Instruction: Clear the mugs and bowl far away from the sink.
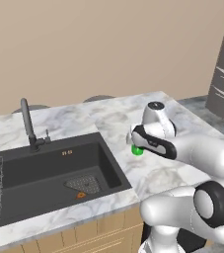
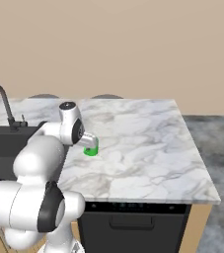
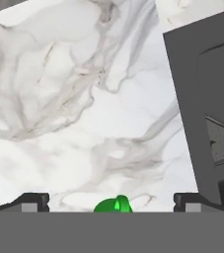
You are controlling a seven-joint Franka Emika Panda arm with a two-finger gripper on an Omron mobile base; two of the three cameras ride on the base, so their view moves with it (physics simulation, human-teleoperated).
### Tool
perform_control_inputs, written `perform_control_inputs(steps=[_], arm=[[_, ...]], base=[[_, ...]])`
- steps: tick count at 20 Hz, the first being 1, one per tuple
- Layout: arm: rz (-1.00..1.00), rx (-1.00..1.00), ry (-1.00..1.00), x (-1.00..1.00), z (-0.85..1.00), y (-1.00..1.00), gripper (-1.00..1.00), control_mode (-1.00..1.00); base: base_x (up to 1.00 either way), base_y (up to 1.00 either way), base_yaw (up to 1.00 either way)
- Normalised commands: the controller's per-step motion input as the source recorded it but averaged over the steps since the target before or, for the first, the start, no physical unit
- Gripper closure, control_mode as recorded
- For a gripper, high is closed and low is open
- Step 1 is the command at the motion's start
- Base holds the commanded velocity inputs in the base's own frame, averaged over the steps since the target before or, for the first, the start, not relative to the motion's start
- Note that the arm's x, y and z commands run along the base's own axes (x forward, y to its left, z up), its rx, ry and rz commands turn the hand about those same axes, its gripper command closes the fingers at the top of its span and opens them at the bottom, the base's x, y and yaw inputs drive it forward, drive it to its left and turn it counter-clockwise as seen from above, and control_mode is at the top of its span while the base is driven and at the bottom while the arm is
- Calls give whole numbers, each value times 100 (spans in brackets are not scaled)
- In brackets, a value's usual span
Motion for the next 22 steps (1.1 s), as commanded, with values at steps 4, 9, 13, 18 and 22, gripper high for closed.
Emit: perform_control_inputs(steps=[4, 9, 13, 18, 22], arm=[[-11, 0, 0, 15, -23, 1, -100, -100], [-11, 0, 0, 28, -14, 1, -100, -100], [-9, 0, 0, 23, -3, 5, -100, -100], [-8, 0, 0, 20, -3, 12, -100, -100], [-7, 0, 0, 19, -5, 10, -100, -100]], base=[[0, 0, 0], [0, 0, 0], [0, 0, 0], [0, 0, 0], [0, 0, 0]])
